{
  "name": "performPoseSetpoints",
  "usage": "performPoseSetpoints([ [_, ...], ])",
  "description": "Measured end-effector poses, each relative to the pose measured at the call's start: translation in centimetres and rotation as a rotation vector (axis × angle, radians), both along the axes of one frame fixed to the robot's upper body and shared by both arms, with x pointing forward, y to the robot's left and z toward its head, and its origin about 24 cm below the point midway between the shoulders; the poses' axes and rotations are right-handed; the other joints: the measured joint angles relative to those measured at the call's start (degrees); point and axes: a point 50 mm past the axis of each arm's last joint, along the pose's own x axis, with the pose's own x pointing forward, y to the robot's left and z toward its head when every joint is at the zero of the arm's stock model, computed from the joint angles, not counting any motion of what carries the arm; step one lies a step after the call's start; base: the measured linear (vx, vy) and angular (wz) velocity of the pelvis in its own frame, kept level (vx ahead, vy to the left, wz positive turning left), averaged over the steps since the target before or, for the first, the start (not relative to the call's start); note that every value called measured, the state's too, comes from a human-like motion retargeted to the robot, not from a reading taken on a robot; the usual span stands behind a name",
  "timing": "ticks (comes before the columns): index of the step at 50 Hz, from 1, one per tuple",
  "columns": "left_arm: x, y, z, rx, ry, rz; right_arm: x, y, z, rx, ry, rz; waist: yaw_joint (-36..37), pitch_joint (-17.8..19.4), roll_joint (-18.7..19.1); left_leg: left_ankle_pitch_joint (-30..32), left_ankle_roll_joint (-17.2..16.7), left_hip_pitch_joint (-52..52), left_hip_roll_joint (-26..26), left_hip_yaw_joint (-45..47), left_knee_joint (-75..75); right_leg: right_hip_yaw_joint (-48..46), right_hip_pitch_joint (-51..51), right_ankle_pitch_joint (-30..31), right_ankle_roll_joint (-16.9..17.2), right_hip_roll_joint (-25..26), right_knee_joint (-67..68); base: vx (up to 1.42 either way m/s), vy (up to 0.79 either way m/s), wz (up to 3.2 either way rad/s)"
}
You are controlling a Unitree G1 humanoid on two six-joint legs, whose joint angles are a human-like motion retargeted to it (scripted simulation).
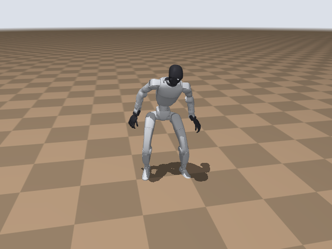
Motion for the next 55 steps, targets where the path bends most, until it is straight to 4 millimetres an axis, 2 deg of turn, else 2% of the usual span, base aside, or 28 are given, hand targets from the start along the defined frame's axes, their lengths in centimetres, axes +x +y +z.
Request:
performPoseSetpoints([
  [4, 2.2, -0.6, 0.3, -0.072, -0.064, 0.032, -1.3, -1.0, -0.2, -0.042, 0.055, -0.002, -1.1, 0.0, 2.7, 1.1, -2.3, 0.8, 1.1, -3.2, -2.5, -3.9, -0.2, -10.0, -8.1, -11.7, 5.5, 0.09, -0.38, 0.45],
  [5, 2.4, -0.8, 0.4, -0.086, -0.075, 0.04, -1.4, -1.1, -0.2, -0.05, 0.059, 0.0, -1.6, 0.0, 3.1, 1.9, -2.7, 1.2, 1.3, -3.9, -3.3, -3.9, 0.7, -11.4, -9.2, -13.2, 4.4, 0.1, -0.5, 0.44],
  [7, 2.8, -1.2, 0.3, -0.105, -0.077, 0.045, -1.4, -1.6, 0.0, -0.057, 0.062, -0.02, -1.4, 0.0, 3.8, 4.1, -2.6, 2.3, 1.7, -4.5, -5.3, -3.6, 3.9, -11.5, -9.0, -13.6, -3.4, 0.1, -0.56, 0.35],
  [10, 1.9, -1.1, 0.0, -0.096, -0.052, 0.06, -0.1, -1.5, 0.3, -0.07, 0.023, -0.031, -1.4, 0.0, 2.6, 7.5, -2.4, 3.8, 2.4, -4.3, -7.7, -2.8, 10.7, -4.2, -6.3, -11.4, -21.2, 0.08, -0.65, 0.12],
  [12, 0.7, -0.8, -0.4, -0.08, -0.011, 0.069, 1.5, -1.1, 0.7, -0.076, -0.021, -0.006, -0.8, 0.0, 2.2, 10.4, -1.3, 4.1, 4.6, -3.1, -7.8, -3.7, 11.0, -3.2, -8.0, -10.0, -21.1, 0.05, -0.65, -0.25],
  [13, 0.0, -0.6, -0.6, -0.074, 0.007, 0.071, 2.4, -0.9, 1.0, -0.083, -0.047, 0.021, -0.6, 0.0, 2.0, 11.2, -0.5, 4.0, 5.9, -1.9, -6.8, -4.1, 10.5, -3.4, -7.7, -9.4, -19.3, 0.04, -0.63, -0.34],
  [15, -1.4, -0.5, -0.9, -0.046, 0.049, 0.055, 4.1, -0.6, 1.7, -0.102, -0.108, 0.071, -0.1, 0.0, 0.8, 8.7, 0.7, 3.1, 7.2, 1.5, -2.1, -4.5, 10.5, -4.0, -6.3, -8.2, -18.5, 0.04, -0.6, -0.3],
  [18, -3.1, -0.5, -1.2, 0.024, 0.14, -0.034, 5.9, -0.6, 2.7, -0.121, -0.18, 0.121, -0.1, 0.0, -0.8, -1.7, 1.0, 1.8, 5.0, 6.2, 7.6, -5.2, 12.2, -4.9, -8.2, -6.4, -20.3, 0.05, -0.5, -0.04],
  [20, -3.7, -0.8, -1.5, 0.054, 0.196, -0.108, 6.0, -0.8, 2.9, -0.117, -0.191, 0.133, -0.5, 0.0, -1.1, -7.0, 1.2, 1.5, 1.0, 8.1, 11.5, -6.3, 13.6, -3.9, -7.3, -5.4, -21.7, 0.04, -0.42, 0.28],
  [22, -4.0, -1.2, -1.9, 0.052, 0.241, -0.151, 5.5, -1.0, 2.8, -0.094, -0.168, 0.129, -0.7, 0.0, -1.1, -8.9, 1.0, 1.7, -4.0, 7.7, 11.7, -7.2, 14.5, -2.0, -5.1, -3.9, -23.1, 0.02, -0.41, 0.16],
  [25, -4.1, -1.9, -2.5, -0.016, 0.266, -0.15, 4.4, -1.3, 2.3, -0.051, -0.1, 0.127, -0.2, 0.0, 0.3, -6.1, 0.8, 5.1, -7.6, 5.2, 3.1, -4.3, 12.2, 1.9, -0.7, 0.9, -19.3, 0.0, -0.38, -0.27],
  [27, -4.0, -2.1, -2.7, -0.075, 0.259, -0.127, 3.7, -1.7, 2.0, -0.036, -0.054, 0.124, -0.2, 0.0, 2.0, -5.4, 2.5, 7.7, -5.4, 4.0, -1.9, -0.7, 8.2, 2.6, 2.4, 3.3, -11.0, 0.03, -0.37, -0.4],
  [28, -4.0, -2.1, -2.8, -0.097, 0.259, -0.117, 3.4, -2.0, 1.9, -0.036, -0.036, 0.116, -0.3, 0.0, 2.6, -5.6, 3.2, 7.6, -3.6, 3.5, -1.0, -0.1, 6.4, 1.1, 2.3, 2.9, -6.3, 0.06, -0.39, -0.36],
  [32, -3.1, -1.9, -2.5, -0.121, 0.245, -0.125, 2.4, -2.7, 1.7, -0.073, -0.008, 0.078, -0.6, 0.0, 4.0, -4.2, -0.8, 5.1, 1.6, 0.1, 4.1, -0.6, 3.3, -8.7, -4.3, -6.4, 5.1, 0.07, -0.42, -0.05],
  [36, -1.2, -2.0, -2.1, -0.146, 0.174, -0.076, 2.3, -3.5, 1.9, -0.105, -0.022, 0.031, -1.6, 0.0, 5.4, -1.9, -1.9, 5.3, 2.8, -3.0, 1.4, 1.1, 6.2, -12.6, -7.3, -12.4, -1.4, 0.07, -0.52, 0.35],
  [38, -0.9, -2.1, -2.0, -0.175, 0.136, -0.011, 2.6, -3.8, 2.2, -0.109, -0.037, -0.004, -1.6, 0.0, 5.5, 0.0, -2.4, 6.1, 3.6, -3.6, -0.8, -0.9, 10.1, -10.9, -6.9, -13.5, -12.0, 0.07, -0.66, 0.05],
  [40, -1.3, -1.9, -2.0, -0.195, 0.113, 0.049, 3.3, -3.9, 2.5, -0.11, -0.057, -0.024, -1.5, 0.0, 4.7, 2.1, -2.1, 6.8, 4.5, -3.1, -2.6, -2.3, 13.5, -3.7, -5.8, -13.2, -22.9, 0.04, -0.7, -0.19],
  [42, -2.7, -1.5, -2.2, -0.192, 0.115, 0.104, 4.8, -3.1, 2.4, -0.108, -0.077, -0.041, -1.9, 0.0, 3.7, 5.8, -0.3, 6.9, 6.9, -1.8, -2.6, -2.5, 12.9, -0.9, -7.6, -11.8, -22.4, 0.02, -0.68, -0.45],
  [45, -5.3, -1.0, -2.5, -0.169, 0.186, 0.11, 6.6, -2.2, 2.9, -0.109, -0.131, 0.0, -1.1, 0.0, 2.1, 7.4, 1.7, 3.8, 10.4, 0.0, 5.5, -2.0, 9.8, -2.5, -6.8, -8.8, -17.2, 0.02, -0.63, -0.83],
  [48, -7.2, -1.0, -2.8, -0.133, 0.268, 0.061, 7.7, -1.6, 3.3, -0.116, -0.181, 0.023, 0.1, 0.0, -0.4, -1.1, 2.2, 0.1, 8.0, 1.1, 18.9, -1.0, 9.3, -5.1, -9.3, -6.0, -17.2, 0.03, -0.52, -0.75],
  [50, -7.5, -1.2, -3.0, -0.114, 0.308, 0.008, 7.7, -1.6, 3.3, -0.121, -0.187, 0.034, 0.0, 0.0, -1.4, -6.1, 2.9, -2.0, 4.2, 2.2, 24.8, -1.6, 9.5, -5.2, -9.2, -5.0, -17.4, 0.04, -0.43, -0.07],
  [52, -7.1, -1.3, -3.0, -0.093, 0.338, -0.055, 7.0, -1.5, 2.9, -0.109, -0.17, 0.039, -0.3, 0.0, -1.9, -8.4, 2.3, -2.9, -0.9, 3.0, 24.0, -3.1, 10.0, -4.1, -7.9, -3.9, -18.6, 0.04, -0.41, 0.19],
  [55, -5.9, -1.2, -2.9, -0.075, 0.354, -0.13, 5.1, -1.3, 2.0, -0.065, -0.115, 0.021, 0.0, 0.0, -1.9, -5.9, 0.6, 0.4, -8.0, 2.0, 9.5, -5.8, 9.6, -0.1, -5.3, -1.5, -18.3, 0.02, -0.39, 0.06],
])
